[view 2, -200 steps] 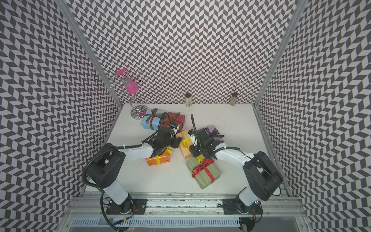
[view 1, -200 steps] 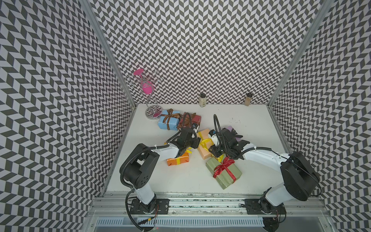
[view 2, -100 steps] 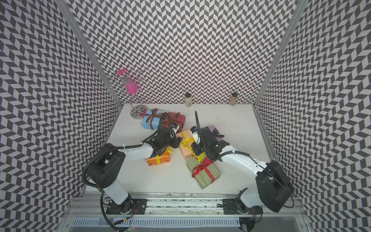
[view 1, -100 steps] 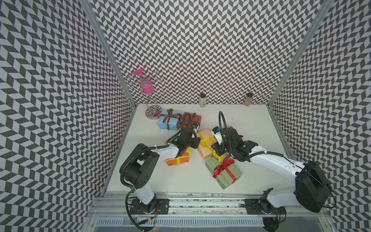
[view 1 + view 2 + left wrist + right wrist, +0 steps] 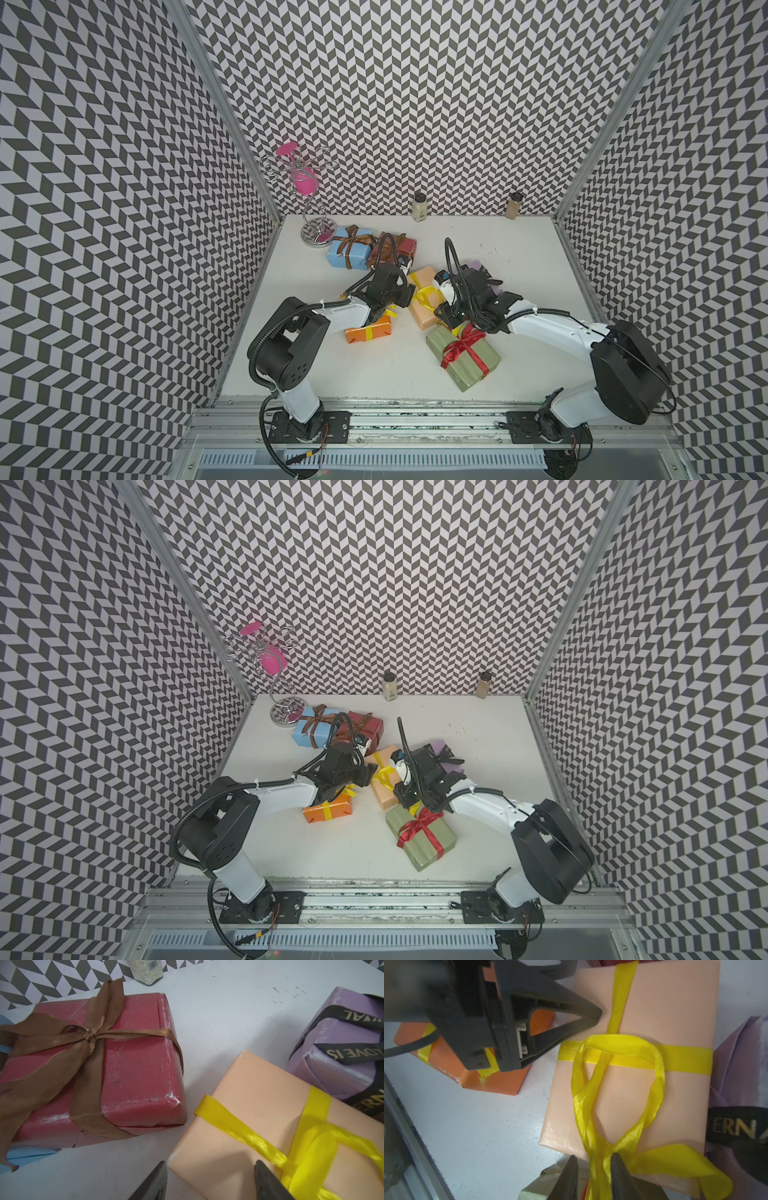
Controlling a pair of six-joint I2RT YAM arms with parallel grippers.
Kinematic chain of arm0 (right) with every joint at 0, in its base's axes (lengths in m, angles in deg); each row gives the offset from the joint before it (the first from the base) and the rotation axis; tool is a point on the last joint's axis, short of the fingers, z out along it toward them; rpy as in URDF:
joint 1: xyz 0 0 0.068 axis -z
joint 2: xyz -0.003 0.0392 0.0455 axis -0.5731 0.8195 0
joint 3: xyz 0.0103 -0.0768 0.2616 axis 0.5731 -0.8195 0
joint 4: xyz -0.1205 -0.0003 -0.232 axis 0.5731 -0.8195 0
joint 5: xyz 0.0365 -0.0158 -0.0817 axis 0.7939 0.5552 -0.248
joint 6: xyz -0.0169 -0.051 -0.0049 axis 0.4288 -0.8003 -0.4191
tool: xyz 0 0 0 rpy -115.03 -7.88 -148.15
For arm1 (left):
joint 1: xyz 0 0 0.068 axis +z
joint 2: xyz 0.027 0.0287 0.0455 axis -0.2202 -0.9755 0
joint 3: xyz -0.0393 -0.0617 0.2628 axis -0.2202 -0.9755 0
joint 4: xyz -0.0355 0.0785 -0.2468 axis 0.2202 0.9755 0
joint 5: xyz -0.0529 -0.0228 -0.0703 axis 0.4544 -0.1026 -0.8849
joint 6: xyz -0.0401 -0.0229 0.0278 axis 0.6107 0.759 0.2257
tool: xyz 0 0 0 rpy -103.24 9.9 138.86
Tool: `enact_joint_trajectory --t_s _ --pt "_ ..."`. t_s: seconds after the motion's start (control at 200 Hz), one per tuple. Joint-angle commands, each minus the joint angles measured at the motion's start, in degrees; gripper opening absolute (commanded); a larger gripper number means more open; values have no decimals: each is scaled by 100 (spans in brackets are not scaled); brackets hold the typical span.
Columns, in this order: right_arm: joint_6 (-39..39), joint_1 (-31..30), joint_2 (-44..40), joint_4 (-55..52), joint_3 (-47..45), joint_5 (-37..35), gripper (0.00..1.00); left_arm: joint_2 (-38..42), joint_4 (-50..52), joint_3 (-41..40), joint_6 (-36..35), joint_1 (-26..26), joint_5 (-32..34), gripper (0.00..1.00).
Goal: Untie the ribbon bows on the gift boxes
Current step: Untie the ribbon from the gift box.
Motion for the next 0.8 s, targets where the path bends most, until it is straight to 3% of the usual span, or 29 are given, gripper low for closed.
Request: enact_joint_trajectory --t_s 0.0,0.1,0.29,0.646,0.791 --pt "-22 -34 106 252 -58 -129 30 71 115 -109 -69 17 18 67" --pt "-15 -34 117 241 -74 -140 29 61 107 -101 -78 18 9 67" --pt "48 -35 -72 266 -166 68 19 62 115 -98 -96 18 15 67" --pt "346 -33 -1181 198 -398 174 4 0 115 -67 -101 18 15 67" --pt "592 -21 -1851 212 -544 -245 0 -18 115 -60 -78 18 9 67"
